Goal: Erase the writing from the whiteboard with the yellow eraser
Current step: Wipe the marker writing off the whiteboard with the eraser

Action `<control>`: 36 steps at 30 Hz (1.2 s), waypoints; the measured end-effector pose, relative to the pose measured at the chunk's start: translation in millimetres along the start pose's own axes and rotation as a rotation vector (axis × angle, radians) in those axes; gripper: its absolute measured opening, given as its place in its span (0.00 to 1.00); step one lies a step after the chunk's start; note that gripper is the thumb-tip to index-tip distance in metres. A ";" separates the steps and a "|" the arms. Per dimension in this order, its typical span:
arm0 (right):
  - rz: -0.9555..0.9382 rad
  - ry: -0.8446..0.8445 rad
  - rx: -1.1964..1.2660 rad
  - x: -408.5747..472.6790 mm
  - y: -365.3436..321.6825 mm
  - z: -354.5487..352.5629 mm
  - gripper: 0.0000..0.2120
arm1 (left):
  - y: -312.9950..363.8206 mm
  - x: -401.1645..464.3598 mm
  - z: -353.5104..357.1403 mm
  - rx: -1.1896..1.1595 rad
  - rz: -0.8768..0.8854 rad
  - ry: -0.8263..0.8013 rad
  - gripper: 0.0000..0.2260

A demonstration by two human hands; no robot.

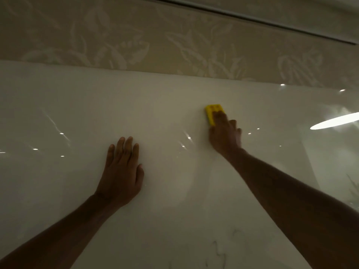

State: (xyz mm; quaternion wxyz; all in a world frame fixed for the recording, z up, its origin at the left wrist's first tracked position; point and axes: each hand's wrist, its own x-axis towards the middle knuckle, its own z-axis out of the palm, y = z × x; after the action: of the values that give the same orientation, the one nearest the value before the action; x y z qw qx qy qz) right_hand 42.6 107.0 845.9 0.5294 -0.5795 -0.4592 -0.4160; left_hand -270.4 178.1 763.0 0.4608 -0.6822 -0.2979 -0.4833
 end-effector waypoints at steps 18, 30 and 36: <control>0.425 -0.008 0.153 -67.0 101.0 -1.4 0.29 | 50.1 2.8 15.2 0.038 0.022 -0.044 0.27; -0.171 -0.027 0.030 -151.1 134.4 8.6 0.33 | 83.0 0.0 27.2 0.023 0.063 -0.029 0.27; 0.213 0.053 0.084 -178.5 111.1 14.0 0.32 | 87.7 -11.0 29.4 0.018 0.069 -0.037 0.27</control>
State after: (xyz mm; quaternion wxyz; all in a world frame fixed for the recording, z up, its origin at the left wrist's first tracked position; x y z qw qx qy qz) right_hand 109.2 102.6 645.9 0.6063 -0.5911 -0.3981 -0.3529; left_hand -188.3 170.6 719.7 0.4780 -0.6967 -0.2870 -0.4515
